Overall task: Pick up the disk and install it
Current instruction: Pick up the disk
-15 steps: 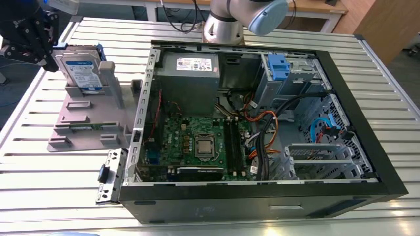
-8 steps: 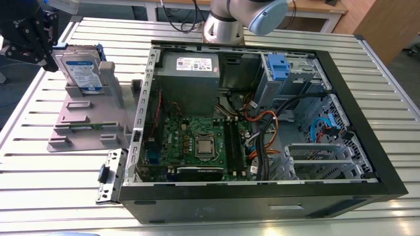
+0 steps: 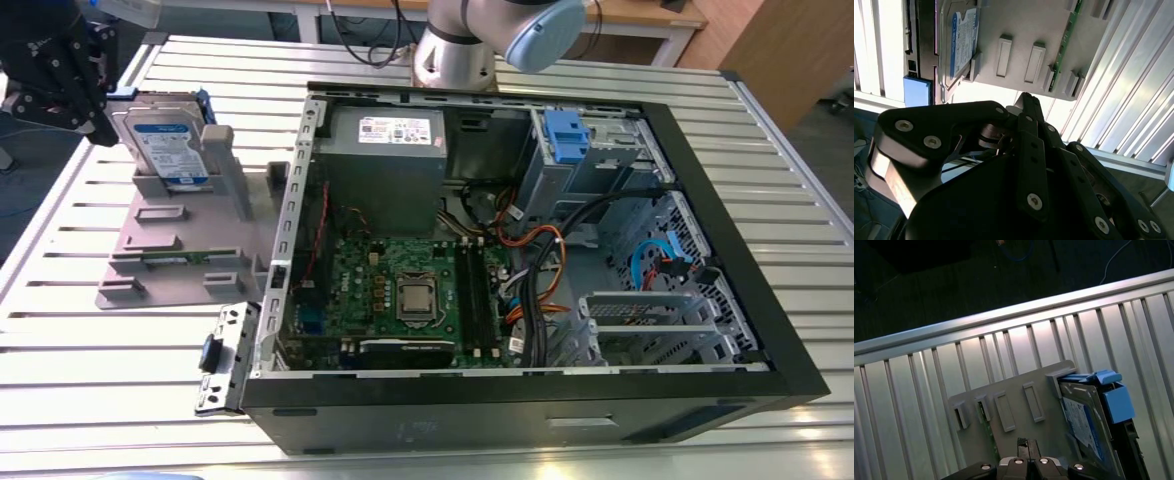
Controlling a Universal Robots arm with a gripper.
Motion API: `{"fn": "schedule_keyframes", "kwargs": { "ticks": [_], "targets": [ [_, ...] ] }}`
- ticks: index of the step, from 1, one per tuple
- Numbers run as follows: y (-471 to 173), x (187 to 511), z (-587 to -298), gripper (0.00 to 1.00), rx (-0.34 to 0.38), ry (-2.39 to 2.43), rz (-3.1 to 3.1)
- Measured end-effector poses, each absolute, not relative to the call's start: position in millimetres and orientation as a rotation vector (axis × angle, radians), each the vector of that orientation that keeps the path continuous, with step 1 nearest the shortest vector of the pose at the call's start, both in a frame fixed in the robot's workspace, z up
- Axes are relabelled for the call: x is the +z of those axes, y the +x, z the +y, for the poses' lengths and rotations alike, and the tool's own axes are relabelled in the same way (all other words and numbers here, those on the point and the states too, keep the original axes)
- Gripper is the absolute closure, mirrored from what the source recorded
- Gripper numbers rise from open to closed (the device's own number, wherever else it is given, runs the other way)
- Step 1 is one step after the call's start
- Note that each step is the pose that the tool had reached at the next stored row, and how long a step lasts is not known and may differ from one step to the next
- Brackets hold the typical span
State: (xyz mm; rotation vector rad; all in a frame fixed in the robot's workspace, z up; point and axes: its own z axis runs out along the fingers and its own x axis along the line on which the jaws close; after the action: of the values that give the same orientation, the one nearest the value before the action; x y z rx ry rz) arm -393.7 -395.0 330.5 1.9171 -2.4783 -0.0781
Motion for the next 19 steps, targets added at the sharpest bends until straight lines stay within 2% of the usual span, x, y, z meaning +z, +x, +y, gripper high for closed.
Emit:
{"fn": "schedule_keyframes", "kwargs": {
  "ticks": [15,17,18,19],
  "targets": [
    [-393.7,330.5,-395.0,0.89,-0.078,1.923,-2.474],
    [-393.7,330.5,-395.0,0.89,-0.078,1.923,-2.474],
    [-393.7,330.5,-395.0,0.83,-0.078,1.923,-2.474],
    [-393.7,330.5,-395.0,0.83,-0.078,1.923,-2.474]
  ]
}}
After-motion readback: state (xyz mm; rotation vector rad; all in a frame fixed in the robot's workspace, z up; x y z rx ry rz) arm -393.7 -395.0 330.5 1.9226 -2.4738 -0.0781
